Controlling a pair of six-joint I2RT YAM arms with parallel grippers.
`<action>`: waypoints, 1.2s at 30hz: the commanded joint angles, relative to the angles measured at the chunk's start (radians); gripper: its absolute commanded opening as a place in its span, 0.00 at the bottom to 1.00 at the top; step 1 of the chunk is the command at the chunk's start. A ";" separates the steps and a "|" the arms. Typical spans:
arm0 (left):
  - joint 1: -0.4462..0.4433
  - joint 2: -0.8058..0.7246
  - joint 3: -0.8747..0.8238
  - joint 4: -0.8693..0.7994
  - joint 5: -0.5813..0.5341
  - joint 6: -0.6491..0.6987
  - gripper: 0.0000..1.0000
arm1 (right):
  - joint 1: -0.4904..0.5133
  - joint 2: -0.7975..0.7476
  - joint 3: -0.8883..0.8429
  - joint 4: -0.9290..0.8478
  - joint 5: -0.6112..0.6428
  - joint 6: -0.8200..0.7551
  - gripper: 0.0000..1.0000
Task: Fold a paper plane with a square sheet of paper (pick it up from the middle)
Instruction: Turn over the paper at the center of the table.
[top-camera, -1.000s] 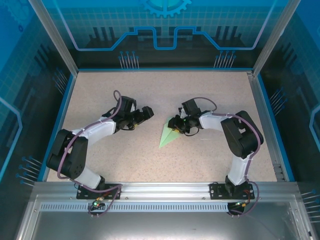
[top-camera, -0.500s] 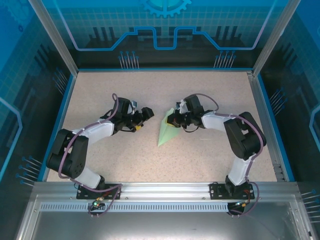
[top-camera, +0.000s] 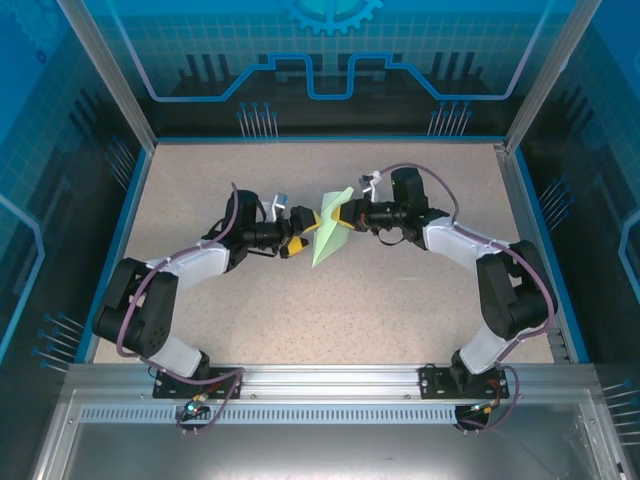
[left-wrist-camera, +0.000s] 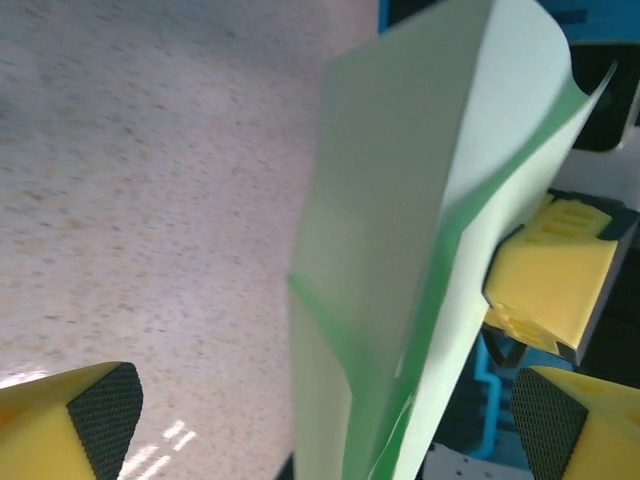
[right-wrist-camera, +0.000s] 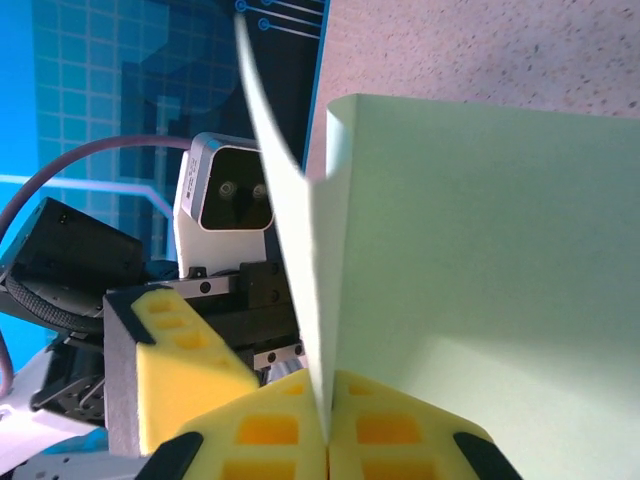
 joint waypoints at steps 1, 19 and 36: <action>-0.026 0.022 0.033 0.111 0.089 -0.061 0.97 | -0.010 0.026 0.035 0.035 -0.069 0.052 0.06; -0.040 0.041 0.080 0.035 0.070 0.003 0.31 | -0.009 0.098 0.060 -0.044 -0.135 0.027 0.09; -0.060 -0.008 0.244 -0.600 -0.287 0.345 0.10 | -0.069 -0.190 0.033 -0.553 0.400 -0.297 0.75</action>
